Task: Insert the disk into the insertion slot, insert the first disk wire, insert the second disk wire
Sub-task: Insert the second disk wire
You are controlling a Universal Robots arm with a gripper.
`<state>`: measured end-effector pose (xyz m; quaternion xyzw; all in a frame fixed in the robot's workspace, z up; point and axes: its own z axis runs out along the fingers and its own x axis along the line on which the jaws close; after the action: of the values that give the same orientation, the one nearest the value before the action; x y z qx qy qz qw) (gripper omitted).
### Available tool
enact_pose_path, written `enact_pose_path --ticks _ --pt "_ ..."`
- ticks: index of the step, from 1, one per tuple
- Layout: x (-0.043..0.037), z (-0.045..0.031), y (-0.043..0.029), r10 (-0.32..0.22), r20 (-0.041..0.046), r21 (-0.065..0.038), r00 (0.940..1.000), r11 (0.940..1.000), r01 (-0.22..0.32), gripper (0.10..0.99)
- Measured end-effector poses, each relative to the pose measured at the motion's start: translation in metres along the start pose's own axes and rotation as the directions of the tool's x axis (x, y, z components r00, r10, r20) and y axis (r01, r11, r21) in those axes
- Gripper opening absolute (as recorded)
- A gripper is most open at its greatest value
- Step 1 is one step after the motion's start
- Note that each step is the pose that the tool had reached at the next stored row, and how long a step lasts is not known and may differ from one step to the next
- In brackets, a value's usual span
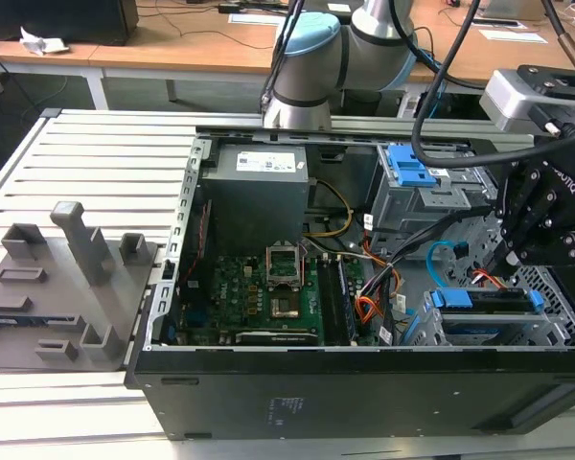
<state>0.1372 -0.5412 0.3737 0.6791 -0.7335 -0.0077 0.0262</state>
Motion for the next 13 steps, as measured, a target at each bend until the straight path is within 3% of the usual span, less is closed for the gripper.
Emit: enact_pose_path --ticks 7,8,9,10,13 --pt "0.0 0.0001 0.0 0.0 0.0 0.0 1.0 1.0 0.0 0.114" --pt "0.0 0.0001 0.0 0.0 0.0 0.0 1.0 1.0 0.0 0.169" --pt "0.0 0.0001 0.0 0.0 0.0 0.0 1.0 1.0 0.0 0.169" --pt "0.0 0.0001 0.0 0.0 0.0 0.0 1.0 1.0 0.0 0.239" --pt "0.0 0.0001 0.0 0.0 0.0 0.0 1.0 1.0 0.0 0.239"
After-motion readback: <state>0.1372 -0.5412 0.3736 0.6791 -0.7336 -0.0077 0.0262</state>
